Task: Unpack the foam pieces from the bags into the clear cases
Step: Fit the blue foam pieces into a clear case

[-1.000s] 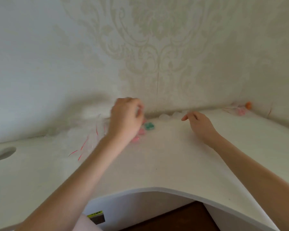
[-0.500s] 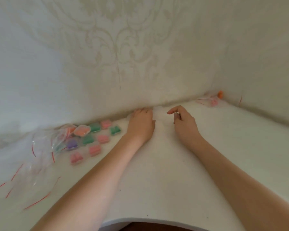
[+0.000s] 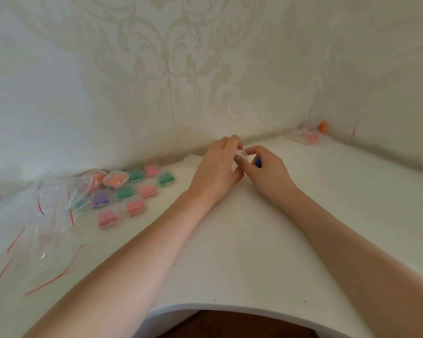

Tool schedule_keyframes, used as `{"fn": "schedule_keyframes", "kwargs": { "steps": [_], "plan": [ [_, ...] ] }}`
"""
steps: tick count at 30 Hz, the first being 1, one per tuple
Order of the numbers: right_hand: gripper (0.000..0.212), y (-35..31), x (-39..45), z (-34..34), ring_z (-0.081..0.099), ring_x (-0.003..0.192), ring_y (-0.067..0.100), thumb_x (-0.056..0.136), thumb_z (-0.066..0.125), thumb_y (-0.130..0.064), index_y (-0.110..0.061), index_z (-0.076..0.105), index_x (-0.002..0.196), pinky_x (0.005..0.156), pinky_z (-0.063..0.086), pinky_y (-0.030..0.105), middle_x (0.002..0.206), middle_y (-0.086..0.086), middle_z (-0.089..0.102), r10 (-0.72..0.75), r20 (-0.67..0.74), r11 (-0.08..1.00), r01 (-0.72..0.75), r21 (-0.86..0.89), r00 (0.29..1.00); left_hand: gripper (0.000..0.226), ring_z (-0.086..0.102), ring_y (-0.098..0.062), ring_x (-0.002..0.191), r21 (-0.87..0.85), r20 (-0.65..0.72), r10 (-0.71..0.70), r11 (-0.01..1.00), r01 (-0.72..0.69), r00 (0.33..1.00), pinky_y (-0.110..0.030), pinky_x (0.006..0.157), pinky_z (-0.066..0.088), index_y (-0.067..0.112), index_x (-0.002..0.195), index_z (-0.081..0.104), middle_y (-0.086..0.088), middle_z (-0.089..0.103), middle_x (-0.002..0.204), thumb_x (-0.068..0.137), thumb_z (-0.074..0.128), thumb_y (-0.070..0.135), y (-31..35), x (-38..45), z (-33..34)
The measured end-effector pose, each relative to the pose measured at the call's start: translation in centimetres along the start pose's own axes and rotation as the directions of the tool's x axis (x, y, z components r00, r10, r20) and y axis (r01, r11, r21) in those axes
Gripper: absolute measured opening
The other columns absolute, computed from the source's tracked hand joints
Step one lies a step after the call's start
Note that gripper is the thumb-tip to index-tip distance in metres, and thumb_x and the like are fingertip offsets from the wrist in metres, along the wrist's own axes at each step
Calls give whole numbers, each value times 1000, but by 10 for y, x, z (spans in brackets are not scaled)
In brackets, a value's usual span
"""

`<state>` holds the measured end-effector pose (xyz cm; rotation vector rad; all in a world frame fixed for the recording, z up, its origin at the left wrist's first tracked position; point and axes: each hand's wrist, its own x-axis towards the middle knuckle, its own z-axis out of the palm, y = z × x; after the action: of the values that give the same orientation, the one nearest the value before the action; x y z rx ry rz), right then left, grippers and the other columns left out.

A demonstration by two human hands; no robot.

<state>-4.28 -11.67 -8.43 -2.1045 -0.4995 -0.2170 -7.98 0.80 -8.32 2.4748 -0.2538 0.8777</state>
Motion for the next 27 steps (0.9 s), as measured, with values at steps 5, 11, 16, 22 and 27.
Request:
{"fn": "schedule_keyframes", "kwargs": {
  "steps": [5, 11, 16, 22, 27],
  "plan": [
    [26, 1, -1, -7, 38, 57, 6, 92, 56, -40, -17, 62, 103, 52, 33, 7, 67, -5, 43, -18, -10, 999, 18, 33, 1000, 53, 50, -16, 110, -83, 26, -56, 995, 58, 998, -14, 85, 31, 12, 124, 48, -2, 52, 121, 77, 71, 13, -4, 1, 7],
    [35, -4, -2, -8, 41, 61, 9, 99, 41, -40, -23, 53, 72, 53, 33, 12, 68, -5, 49, -61, 33, 993, 57, 104, 998, 39, 57, -17, 104, -103, -86, -77, 992, 67, 993, -19, 88, 37, 12, 116, 61, -2, 65, 109, 79, 72, 22, -4, 2, 3],
    [26, -1, -2, -8, 46, 63, -1, 100, 40, -34, -23, 57, 85, 58, 34, 11, 68, -15, 51, -91, 55, 985, 82, 154, 994, 50, 62, -7, 95, -328, -53, -175, 933, 148, 983, -18, 89, 45, 12, 124, 58, 8, 64, 107, 78, 76, 23, 3, 1, 2],
    [28, -3, -3, -8, 43, 65, 6, 98, 43, -39, -23, 65, 103, 64, 33, 18, 66, -13, 46, -66, 102, 976, 43, 213, 993, 49, 60, -3, 91, -398, -91, -233, 900, 179, 968, -9, 86, 43, 13, 122, 60, 8, 64, 106, 76, 77, 14, -2, 2, 2],
    [39, -6, -2, -9, 37, 49, 5, 96, 48, -41, -22, 54, 62, 48, 27, 15, 52, -10, 36, 10, 17, 991, -12, 134, 1000, 47, 52, -2, 91, -205, -59, -94, 975, 80, 994, -8, 85, 36, 12, 117, 63, 5, 66, 104, 72, 77, 8, -2, 2, 4]
  ]
}}
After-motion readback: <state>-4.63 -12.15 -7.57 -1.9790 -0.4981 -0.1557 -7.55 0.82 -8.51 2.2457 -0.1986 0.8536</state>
